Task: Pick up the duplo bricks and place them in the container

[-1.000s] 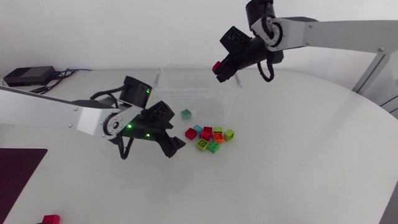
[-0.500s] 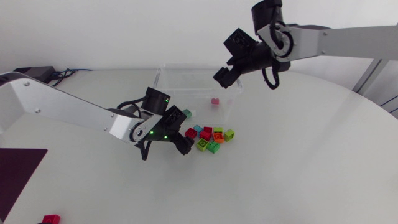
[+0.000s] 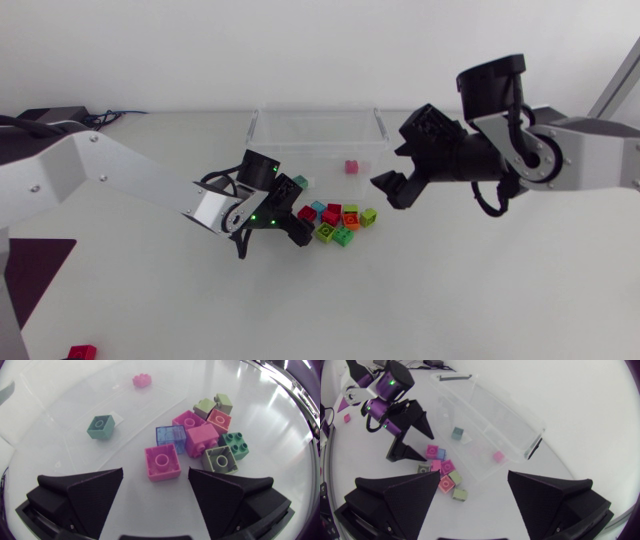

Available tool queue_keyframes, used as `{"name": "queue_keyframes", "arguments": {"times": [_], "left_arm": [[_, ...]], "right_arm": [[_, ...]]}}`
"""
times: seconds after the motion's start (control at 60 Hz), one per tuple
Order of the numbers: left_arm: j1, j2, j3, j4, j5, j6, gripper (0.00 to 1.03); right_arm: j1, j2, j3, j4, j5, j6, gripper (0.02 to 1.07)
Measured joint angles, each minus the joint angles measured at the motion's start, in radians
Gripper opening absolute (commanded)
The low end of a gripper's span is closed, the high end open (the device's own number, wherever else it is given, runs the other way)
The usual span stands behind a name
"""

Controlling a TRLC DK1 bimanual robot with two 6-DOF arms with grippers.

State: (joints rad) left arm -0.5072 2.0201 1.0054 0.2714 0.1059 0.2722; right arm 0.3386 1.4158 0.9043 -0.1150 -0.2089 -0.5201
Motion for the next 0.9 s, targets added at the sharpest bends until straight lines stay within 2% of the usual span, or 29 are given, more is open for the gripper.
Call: {"name": "queue_keyframes", "arguments": {"times": [0.1, 0.25, 0.367, 0.417, 0.667, 0.9], "left_arm": [[0.0, 0.018, 0.009, 0.012, 0.0, -0.011, 0.86], [0.0, 0.047, 0.039, 0.019, 0.0, -0.029, 0.7], [0.0, 0.055, 0.047, 0.025, 0.0, -0.037, 0.54], [0.0, 0.056, 0.047, 0.027, 0.0, -0.037, 0.41], [-0.003, 0.063, 0.048, 0.047, 0.001, -0.049, 0.34], [-0.013, 0.065, 0.041, 0.072, 0.002, -0.056, 0.29]], "right_arm": [[0.0, -0.014, -0.079, 0.031, -0.004, -0.001, 1.0], [-0.009, -0.006, -0.164, 0.056, -0.006, -0.003, 1.0], [-0.013, 0.015, -0.175, 0.08, -0.006, 0.003, 0.99], [-0.013, 0.033, -0.175, 0.094, -0.006, 0.01, 0.99], [-0.034, 0.216, -0.139, 0.105, -0.003, 0.073, 0.99], [-0.041, 0.257, -0.107, 0.105, -0.003, 0.11, 0.96]]}}
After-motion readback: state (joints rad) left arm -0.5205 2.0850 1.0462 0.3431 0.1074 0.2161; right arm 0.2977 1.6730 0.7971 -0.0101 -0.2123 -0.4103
